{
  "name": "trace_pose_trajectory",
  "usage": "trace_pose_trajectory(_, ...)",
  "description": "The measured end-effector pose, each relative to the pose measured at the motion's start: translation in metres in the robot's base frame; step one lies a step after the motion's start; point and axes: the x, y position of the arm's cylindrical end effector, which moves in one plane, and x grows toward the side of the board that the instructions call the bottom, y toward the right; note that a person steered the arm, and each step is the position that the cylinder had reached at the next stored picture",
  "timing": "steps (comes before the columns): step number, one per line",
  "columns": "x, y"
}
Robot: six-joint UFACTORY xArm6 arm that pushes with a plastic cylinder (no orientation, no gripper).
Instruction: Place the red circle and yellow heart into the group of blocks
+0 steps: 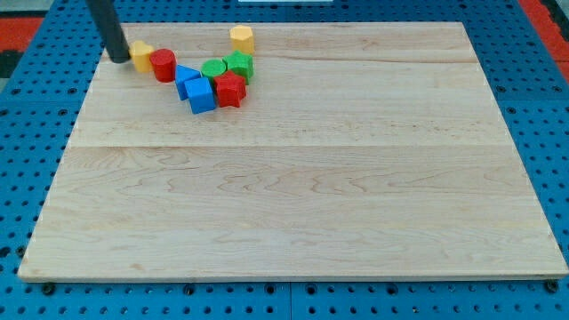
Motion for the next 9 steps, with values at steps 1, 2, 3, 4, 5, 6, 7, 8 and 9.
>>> trace_pose_trajectory(1, 0.014, 0.026)
trace_pose_trajectory(2, 0.014, 0.033)
trace_pose_trajectory(3, 0.014, 0.042)
trace_pose_trajectory(4, 0.014, 0.053)
trace_pose_trajectory(5, 0.014, 0.053)
trace_pose_trajectory(6, 0.014, 0.063)
trace_pose_trajectory(7, 0.014, 0.074)
trace_pose_trajectory(8, 0.014, 0.017)
trace_pose_trajectory(9, 0.006, -0.04)
